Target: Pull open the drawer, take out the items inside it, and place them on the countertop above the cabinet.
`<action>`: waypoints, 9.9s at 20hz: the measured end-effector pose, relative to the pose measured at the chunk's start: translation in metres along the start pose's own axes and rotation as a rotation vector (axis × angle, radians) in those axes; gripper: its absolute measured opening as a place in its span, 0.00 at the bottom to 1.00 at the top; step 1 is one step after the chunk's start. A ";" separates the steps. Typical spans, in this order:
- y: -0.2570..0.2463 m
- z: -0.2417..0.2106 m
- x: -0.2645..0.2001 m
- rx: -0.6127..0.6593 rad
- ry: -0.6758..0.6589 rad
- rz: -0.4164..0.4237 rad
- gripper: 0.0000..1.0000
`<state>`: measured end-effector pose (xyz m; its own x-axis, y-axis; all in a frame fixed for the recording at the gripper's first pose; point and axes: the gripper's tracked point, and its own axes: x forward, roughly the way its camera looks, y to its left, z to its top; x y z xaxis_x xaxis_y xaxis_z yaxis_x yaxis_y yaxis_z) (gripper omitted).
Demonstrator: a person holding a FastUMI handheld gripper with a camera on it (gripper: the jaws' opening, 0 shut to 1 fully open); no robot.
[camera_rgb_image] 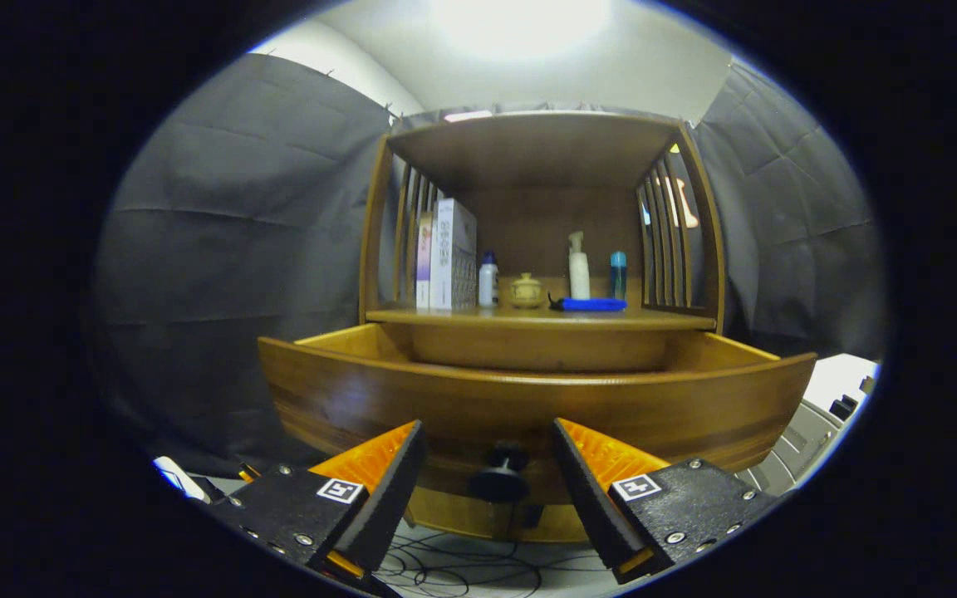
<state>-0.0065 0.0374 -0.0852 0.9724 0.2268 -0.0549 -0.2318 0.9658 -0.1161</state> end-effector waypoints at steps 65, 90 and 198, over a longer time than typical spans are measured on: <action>-0.057 0.022 0.131 0.129 0.574 0.041 0.24; -0.086 0.134 0.259 0.203 0.347 -0.092 0.24; -0.042 -0.033 0.135 0.112 0.146 -0.243 0.95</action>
<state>0.1332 0.0231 -0.1208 0.9831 -0.0256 -0.1815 0.0199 0.9992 -0.0334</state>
